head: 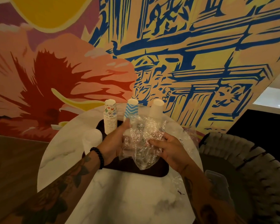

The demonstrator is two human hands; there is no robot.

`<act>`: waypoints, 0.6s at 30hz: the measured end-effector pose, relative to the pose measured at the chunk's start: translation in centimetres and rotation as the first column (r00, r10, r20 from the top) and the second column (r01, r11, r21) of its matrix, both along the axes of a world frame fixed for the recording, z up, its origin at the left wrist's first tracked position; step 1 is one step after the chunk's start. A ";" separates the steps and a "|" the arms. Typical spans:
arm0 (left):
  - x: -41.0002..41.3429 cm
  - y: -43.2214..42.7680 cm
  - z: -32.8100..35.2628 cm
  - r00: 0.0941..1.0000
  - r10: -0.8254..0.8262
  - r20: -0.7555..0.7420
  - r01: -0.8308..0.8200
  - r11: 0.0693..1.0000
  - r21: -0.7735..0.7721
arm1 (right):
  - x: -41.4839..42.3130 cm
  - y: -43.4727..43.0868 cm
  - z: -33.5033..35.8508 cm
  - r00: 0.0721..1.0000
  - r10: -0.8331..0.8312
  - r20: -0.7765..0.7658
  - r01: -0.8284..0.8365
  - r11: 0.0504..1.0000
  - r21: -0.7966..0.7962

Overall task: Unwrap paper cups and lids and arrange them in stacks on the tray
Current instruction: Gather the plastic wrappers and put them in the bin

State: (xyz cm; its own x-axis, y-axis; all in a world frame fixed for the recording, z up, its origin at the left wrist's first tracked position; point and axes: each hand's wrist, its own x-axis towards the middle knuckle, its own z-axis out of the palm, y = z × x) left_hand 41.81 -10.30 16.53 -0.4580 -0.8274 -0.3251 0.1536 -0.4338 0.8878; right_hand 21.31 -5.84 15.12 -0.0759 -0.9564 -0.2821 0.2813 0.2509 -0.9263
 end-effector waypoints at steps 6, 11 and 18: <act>-0.2 1.1 -0.9 0.988 -0.095 0.122 0.116 0.978 -0.173 | 0.4 0.0 -0.1 1.000 0.005 -0.028 -0.005 1.000 0.001; 0.2 0.7 -1.1 0.994 -0.069 0.083 0.082 0.983 -0.166 | 0.7 0.5 0.1 0.993 0.105 -0.050 -0.101 0.993 0.068; 0.5 1.1 -0.9 0.992 -0.126 0.014 0.127 0.974 -0.188 | 0.7 1.3 0.4 0.981 0.181 0.076 -0.183 0.983 0.030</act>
